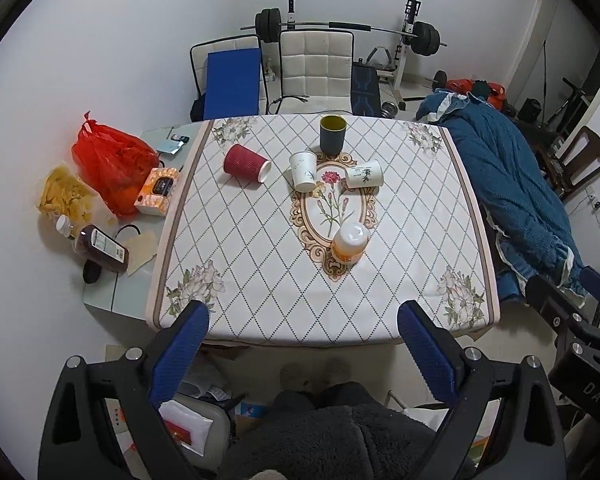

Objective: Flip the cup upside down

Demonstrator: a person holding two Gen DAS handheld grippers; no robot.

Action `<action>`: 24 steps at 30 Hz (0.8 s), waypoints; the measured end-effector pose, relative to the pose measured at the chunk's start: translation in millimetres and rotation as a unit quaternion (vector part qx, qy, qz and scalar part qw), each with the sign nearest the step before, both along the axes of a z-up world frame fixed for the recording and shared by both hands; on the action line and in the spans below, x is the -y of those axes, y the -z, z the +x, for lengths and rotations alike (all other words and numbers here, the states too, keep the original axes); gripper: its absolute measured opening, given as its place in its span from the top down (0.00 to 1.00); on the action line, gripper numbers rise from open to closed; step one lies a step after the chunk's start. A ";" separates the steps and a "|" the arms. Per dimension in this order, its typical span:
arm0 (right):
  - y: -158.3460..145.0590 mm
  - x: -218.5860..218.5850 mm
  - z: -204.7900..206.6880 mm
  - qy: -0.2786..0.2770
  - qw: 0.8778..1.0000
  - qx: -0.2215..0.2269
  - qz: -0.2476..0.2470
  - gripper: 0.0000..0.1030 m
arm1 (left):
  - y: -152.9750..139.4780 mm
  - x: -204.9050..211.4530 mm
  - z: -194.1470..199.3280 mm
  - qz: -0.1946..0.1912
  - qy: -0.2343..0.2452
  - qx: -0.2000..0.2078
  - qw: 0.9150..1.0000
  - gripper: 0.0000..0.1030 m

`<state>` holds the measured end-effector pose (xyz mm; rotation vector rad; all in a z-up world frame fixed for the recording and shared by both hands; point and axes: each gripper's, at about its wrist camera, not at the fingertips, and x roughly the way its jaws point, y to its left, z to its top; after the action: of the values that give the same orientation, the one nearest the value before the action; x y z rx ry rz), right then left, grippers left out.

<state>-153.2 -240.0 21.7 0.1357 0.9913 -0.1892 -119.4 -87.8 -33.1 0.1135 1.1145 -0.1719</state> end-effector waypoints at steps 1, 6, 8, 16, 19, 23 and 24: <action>-0.3 -0.5 -0.3 0.000 1.000 0.000 -0.001 0.04 | -0.8 -0.9 -0.1 0.000 0.001 0.002 1.000 0.06; -0.7 0.0 2.2 0.002 1.000 0.001 -0.002 0.04 | -6.5 -6.2 -0.3 -0.002 -0.005 0.014 1.000 0.05; -1.5 -0.5 3.3 0.001 1.000 0.003 -0.003 0.04 | -6.3 -7.5 -0.5 -0.003 -0.006 0.015 1.000 0.05; -2.3 -1.2 4.2 0.000 1.000 0.001 -0.004 0.04 | -5.8 -9.8 0.9 -0.003 -0.009 0.014 1.000 0.05; -2.6 -1.1 4.3 -0.001 1.000 0.001 -0.004 0.04 | -5.6 -9.8 0.6 -0.004 -0.009 0.014 1.000 0.05; -2.9 -1.1 4.3 0.000 1.000 -0.001 -0.003 0.04 | -3.5 -9.0 1.3 -0.003 -0.008 0.010 1.000 0.05; -2.4 -1.1 4.1 -0.001 1.000 -0.001 -0.005 0.04 | -2.9 -8.9 1.1 -0.003 -0.008 0.009 1.000 0.05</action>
<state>-149.1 -238.9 24.1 0.1266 0.9915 -0.1924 -118.3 -78.9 -30.3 0.1010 1.0975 -0.1602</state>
